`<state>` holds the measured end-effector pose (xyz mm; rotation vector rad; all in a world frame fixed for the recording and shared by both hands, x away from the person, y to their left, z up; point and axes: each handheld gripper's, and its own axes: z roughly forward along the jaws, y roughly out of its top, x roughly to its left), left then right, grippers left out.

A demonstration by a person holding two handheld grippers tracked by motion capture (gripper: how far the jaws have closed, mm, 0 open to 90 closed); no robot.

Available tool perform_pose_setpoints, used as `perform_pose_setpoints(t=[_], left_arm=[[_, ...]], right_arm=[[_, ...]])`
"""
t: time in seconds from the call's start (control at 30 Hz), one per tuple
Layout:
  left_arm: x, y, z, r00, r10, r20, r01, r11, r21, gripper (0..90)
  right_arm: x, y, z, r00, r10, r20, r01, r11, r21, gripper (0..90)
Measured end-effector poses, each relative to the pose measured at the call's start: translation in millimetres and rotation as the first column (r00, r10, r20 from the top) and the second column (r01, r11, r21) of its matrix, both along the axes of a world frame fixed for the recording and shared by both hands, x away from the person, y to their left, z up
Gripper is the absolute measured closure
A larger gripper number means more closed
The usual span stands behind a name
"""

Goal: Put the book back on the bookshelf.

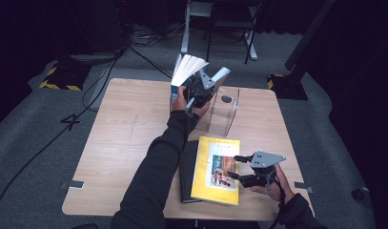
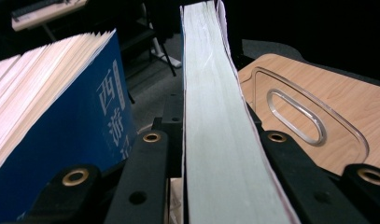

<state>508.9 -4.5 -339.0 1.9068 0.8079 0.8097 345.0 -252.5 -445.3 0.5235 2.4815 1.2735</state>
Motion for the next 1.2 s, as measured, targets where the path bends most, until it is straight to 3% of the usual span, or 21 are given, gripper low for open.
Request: perform_pose_setpoints(t=[0.23,0.5,0.63,0.8,0.87,1.0,1.2], left_arm=[[9.2,0.1,-3.3,0.9985,0.05,0.023,-0.05,0.9987,-0.012,73.6],[17.2,5.4,-3.9,0.9922,0.119,0.036,-0.117,0.9915,-0.057,72.3],[15.5,11.6,-5.2,0.9846,0.172,0.031,-0.169,0.9817,-0.089,69.6],[12.9,16.9,-3.7,0.982,0.186,0.031,-0.183,0.9794,-0.084,66.3],[10.7,18.3,-3.2,0.9841,0.176,0.022,-0.173,0.9793,-0.105,66.3],[6.1,19.2,-3.1,0.9868,0.157,0.04,-0.153,0.9855,-0.072,65.3],[4.2,24.1,-3.4,0.9874,0.151,0.046,-0.149,0.9878,-0.045,64.6]], right_arm=[[0.3,-0.8,-0.3,1.0,0.0,0.001,0.0,1.0,0.001,36.5],[1.9,-2.4,-1.1,0.9999,0.001,-0.011,-0.001,1.0,0.009,36.6],[3.5,-5.3,-1.5,0.9998,-0.01,-0.016,0.01,1.0,0.018,36.5],[3.6,-5.8,-1.7,0.9998,-0.015,-0.016,0.016,1.0,0.016,35.9],[3.7,-6.7,-2.2,0.9997,-0.018,-0.017,0.018,1.0,0.012,35.8],[5.5,-11.4,-3.0,0.999,-0.039,-0.023,0.039,0.999,0.016,35.8],[5.7,-12.7,-3.7,0.999,-0.038,-0.025,0.039,0.999,0.013,36.5]])
